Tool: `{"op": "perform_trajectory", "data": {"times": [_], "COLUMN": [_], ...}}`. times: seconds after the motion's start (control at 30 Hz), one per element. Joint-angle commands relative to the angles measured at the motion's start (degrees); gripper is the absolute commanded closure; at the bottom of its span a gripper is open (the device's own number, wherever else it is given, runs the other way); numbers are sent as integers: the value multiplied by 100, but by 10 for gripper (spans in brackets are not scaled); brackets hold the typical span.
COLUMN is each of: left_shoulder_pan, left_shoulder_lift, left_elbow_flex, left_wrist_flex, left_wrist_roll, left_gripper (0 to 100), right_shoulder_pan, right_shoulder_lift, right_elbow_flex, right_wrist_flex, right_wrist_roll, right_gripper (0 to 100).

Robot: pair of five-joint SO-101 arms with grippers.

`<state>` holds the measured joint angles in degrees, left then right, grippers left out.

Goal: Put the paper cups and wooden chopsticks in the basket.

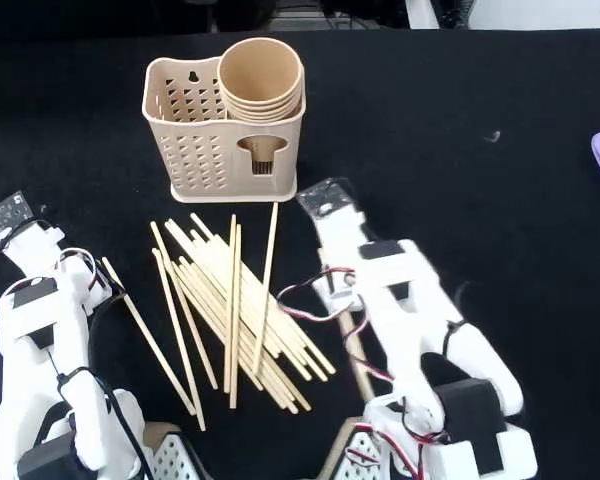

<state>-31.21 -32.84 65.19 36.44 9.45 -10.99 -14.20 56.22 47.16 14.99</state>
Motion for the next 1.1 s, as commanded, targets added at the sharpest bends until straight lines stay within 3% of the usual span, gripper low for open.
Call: {"op": "perform_trajectory", "data": {"times": [0.0, 0.3, 0.4, 0.53, 0.67, 1.07], "left_shoulder_pan": [75, 75, 75, 75, 75, 75], "left_shoulder_lift": [-158, -158, -158, -158, -158, -158], "left_elbow_flex": [-40, -40, -40, -40, -31, -31], "left_wrist_flex": [-88, -88, -88, -88, -88, -88], "left_wrist_roll": [26, 26, 26, 26, 18, 9], "left_gripper": [855, 855, 855, 855, 855, 855], "right_shoulder_pan": [554, 800, 440, -457, -431, -229], "right_shoulder_lift": [-576, -2185, -2167, -1736, -954, 426], "right_elbow_flex": [-189, -127, 84, 136, -251, -743], "right_wrist_flex": [79, 712, 765, 1196, 1213, 774], "right_wrist_roll": [-44, -18, -18, 545, 703, 1046], "right_gripper": [988, 988, 987, 897, 773, 797]}}
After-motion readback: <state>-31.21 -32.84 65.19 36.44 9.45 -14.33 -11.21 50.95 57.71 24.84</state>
